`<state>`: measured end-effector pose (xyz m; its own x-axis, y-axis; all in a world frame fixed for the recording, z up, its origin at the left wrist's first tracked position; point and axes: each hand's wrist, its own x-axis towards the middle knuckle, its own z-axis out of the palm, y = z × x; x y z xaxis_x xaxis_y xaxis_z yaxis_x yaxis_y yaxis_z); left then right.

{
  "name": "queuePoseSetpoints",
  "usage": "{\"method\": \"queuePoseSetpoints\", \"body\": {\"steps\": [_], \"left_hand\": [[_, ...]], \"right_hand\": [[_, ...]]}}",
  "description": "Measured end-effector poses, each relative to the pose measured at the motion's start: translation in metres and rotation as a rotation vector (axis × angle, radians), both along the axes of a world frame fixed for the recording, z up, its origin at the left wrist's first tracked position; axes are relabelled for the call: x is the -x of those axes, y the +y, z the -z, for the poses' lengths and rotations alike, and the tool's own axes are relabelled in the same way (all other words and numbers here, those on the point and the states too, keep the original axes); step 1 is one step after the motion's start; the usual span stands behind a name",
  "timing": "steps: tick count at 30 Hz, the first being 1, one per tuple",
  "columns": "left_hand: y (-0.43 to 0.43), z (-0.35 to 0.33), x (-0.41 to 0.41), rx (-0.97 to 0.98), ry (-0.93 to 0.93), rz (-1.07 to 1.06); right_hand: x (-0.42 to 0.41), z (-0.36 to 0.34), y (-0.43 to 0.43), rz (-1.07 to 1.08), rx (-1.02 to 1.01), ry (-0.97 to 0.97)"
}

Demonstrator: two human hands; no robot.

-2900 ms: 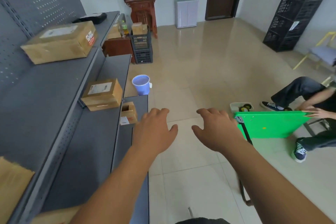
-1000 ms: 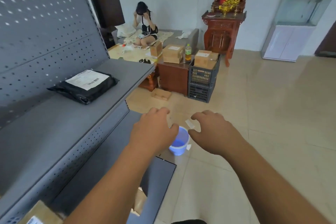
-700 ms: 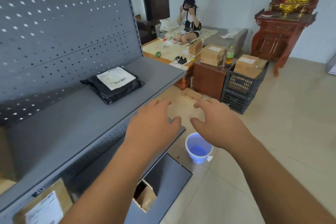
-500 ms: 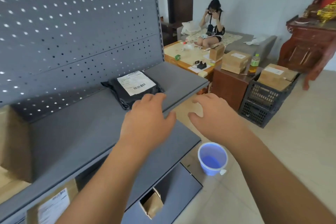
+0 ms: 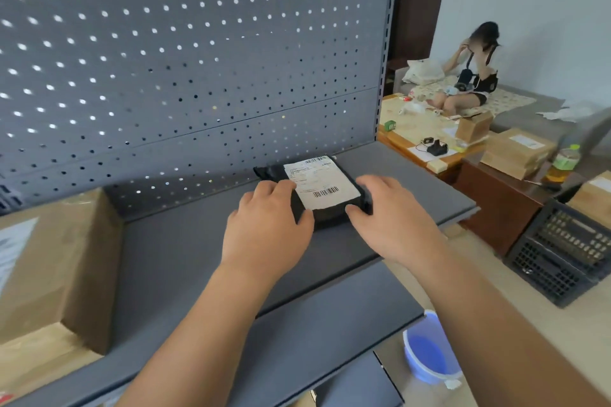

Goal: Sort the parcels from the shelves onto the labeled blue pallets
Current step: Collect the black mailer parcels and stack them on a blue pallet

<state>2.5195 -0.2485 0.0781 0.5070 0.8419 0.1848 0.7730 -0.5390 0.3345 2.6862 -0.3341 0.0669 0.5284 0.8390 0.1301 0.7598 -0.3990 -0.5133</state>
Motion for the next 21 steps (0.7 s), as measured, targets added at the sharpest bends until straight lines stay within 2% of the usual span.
{"method": "queuePoseSetpoints", "body": {"steps": [9,17,21], "left_hand": [[0.026,0.01,-0.011,0.154,-0.076,-0.152],[0.04,0.022,-0.038,0.294,-0.105,-0.215],[0.041,0.027,-0.045,0.306,-0.128,-0.248]], "right_hand": [[-0.018,0.009,0.061,-0.084,0.036,0.068],[-0.041,0.009,0.075,-0.145,0.096,0.125],[-0.045,0.008,0.078,-0.19,0.079,0.189]]}}
